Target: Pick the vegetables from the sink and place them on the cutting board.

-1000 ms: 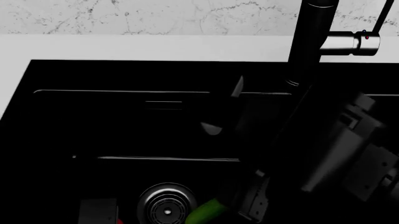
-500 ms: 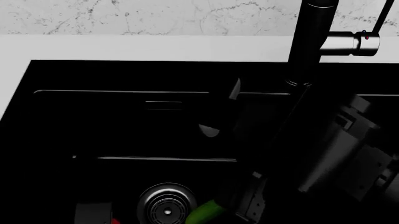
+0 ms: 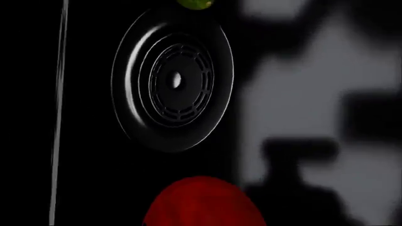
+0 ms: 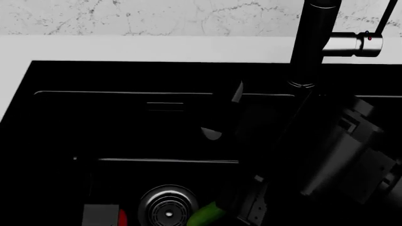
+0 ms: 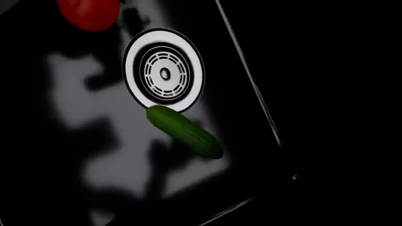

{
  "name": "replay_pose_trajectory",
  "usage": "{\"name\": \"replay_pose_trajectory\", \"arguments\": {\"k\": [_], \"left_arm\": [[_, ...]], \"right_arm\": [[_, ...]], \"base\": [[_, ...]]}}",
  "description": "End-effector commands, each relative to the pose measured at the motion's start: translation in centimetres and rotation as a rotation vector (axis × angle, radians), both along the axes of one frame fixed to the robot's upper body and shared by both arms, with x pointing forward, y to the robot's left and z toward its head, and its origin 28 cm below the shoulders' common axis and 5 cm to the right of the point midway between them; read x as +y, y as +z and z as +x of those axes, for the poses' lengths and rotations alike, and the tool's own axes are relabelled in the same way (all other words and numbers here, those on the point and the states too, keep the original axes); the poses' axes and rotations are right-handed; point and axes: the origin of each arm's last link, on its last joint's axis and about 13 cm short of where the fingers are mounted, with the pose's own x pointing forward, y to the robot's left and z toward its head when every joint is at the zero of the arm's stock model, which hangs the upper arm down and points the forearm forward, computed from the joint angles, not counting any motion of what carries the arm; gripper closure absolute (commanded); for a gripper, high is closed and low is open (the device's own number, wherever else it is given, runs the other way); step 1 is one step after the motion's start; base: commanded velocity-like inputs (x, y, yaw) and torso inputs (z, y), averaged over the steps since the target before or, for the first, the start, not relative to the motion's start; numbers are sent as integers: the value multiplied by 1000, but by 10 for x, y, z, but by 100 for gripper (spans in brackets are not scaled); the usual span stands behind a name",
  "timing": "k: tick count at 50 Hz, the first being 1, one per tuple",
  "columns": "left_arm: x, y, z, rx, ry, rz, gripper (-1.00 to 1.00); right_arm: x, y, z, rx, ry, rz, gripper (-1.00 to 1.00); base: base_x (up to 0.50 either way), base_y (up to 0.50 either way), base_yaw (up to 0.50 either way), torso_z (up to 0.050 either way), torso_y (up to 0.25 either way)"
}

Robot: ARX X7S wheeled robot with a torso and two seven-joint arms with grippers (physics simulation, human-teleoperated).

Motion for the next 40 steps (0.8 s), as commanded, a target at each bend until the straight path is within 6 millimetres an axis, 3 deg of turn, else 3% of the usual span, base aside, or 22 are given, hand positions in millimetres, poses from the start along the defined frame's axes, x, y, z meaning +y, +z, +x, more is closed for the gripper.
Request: {"name": "replay_pose_trajectory", "arguments": {"k": [1, 9, 17, 29, 40], "left_arm": [[1, -26, 10, -120, 53, -28, 100], [0, 30, 6, -198, 24, -168, 100], [8, 41, 4, -237, 51, -203, 100], [13, 92, -5, -395, 73, -371, 100], [15, 103, -6, -442, 84, -433, 100]], "right_arm": [[10, 6, -1, -18, 36, -12, -100], [13, 11, 1, -61, 38, -52, -100], [17, 11, 4, -68, 52, -142, -100], [30, 14, 16, -69, 92, -229, -100], [46, 14, 24, -119, 165, -268, -100]], "base": [[51, 6, -19, 0, -16], [44, 3, -11, 0, -8], [35, 0, 3, 0, 0], [35, 0, 3, 0, 0], [36, 0, 4, 0, 0]]}}
